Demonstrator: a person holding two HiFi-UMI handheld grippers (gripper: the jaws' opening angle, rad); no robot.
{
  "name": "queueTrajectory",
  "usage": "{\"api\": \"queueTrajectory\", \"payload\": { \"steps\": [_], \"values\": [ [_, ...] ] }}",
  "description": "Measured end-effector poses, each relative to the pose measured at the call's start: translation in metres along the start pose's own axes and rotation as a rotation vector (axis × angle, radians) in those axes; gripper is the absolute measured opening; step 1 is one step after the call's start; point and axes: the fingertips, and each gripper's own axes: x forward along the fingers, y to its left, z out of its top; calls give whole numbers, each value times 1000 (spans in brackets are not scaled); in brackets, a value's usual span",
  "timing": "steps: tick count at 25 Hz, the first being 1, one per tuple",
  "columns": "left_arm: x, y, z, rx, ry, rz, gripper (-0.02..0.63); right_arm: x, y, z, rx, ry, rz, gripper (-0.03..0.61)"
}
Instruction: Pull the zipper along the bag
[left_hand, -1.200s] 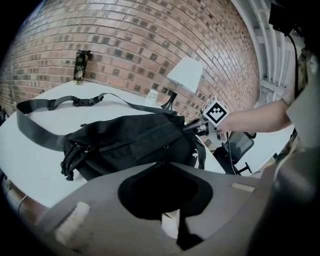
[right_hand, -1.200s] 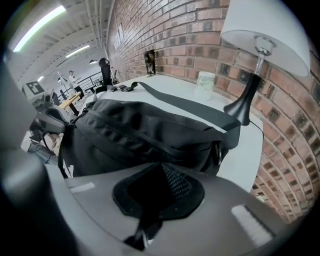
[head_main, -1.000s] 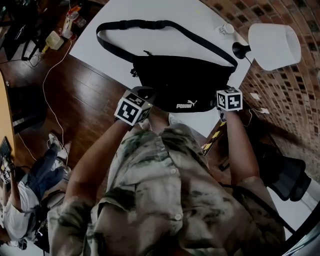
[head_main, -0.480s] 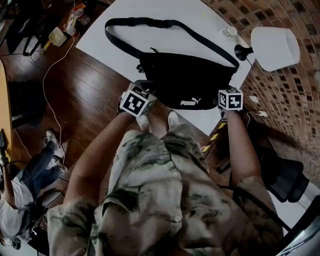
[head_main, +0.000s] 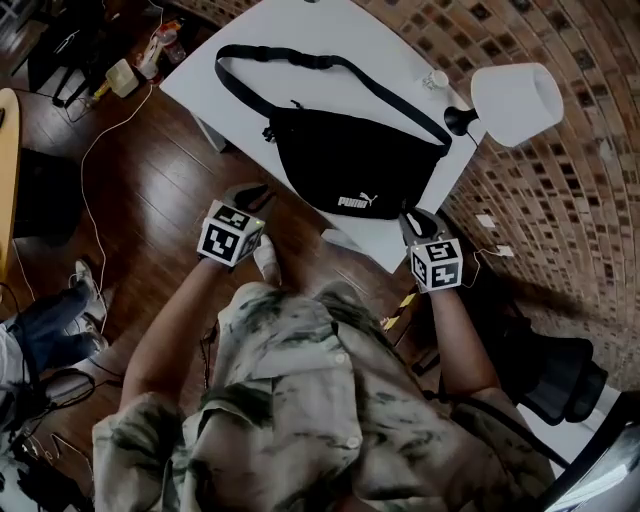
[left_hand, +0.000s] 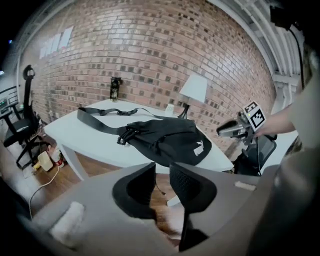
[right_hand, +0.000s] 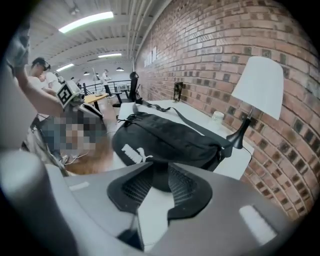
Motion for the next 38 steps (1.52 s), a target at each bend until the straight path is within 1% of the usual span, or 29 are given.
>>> {"api": "queueTrajectory", "payload": {
  "steps": [2, 4, 7, 10, 13, 15, 17, 20, 22, 24, 26, 28, 30, 33, 36, 38],
  "values": [
    [-37, -28, -9, -56, -68, -4, 91, -29, 26, -16, -14, -32, 44, 95],
    [-75, -63, -11, -90, -141, -10, 91, -58, 47, -31, -14, -89, 75, 95],
    [-126, -128, -21, -82, -215, 23, 89, -106, 71, -58, -2, -179, 115, 95],
    [-167, -198, -41, -62, -250, 52, 89, -149, 97, -95, -7, -226, 151, 95],
    [-193, -264, -61, -67, -265, 56, 87, -188, 125, -129, -37, -237, 200, 91],
    [-211, -302, -76, -69, -257, 47, 87, -218, 148, -147, -39, -241, 238, 89],
    [-228, -328, -85, -54, -256, 44, 86, -243, 167, -154, -51, -271, 264, 87],
    [-246, -358, -92, -9, -260, 19, 86, -274, 183, -152, -44, -346, 275, 78],
    [-256, -376, -98, 26, -265, -13, 86, -295, 193, -155, -25, -377, 254, 74],
    [-267, -391, -102, 60, -279, -37, 84, -313, 205, -156, -36, -399, 228, 73],
    [-285, -404, -107, 81, -301, -53, 84, -328, 225, -156, -52, -419, 215, 74],
    [-308, -415, -117, 84, -316, -67, 84, -343, 251, -157, -62, -438, 209, 74],
    [-331, -420, -136, 79, -324, -92, 84, -358, 281, -160, -55, -447, 206, 74],
    [-365, -422, -176, 73, -327, -126, 84, -382, 332, -169, -35, -445, 205, 74],
    [-386, -422, -219, 113, -290, -132, 84, -403, 372, -183, -6, -441, 193, 72],
    [-391, -425, -239, 123, -265, -151, 84, -413, 391, -194, 5, -433, 177, 72]
  ]
}}
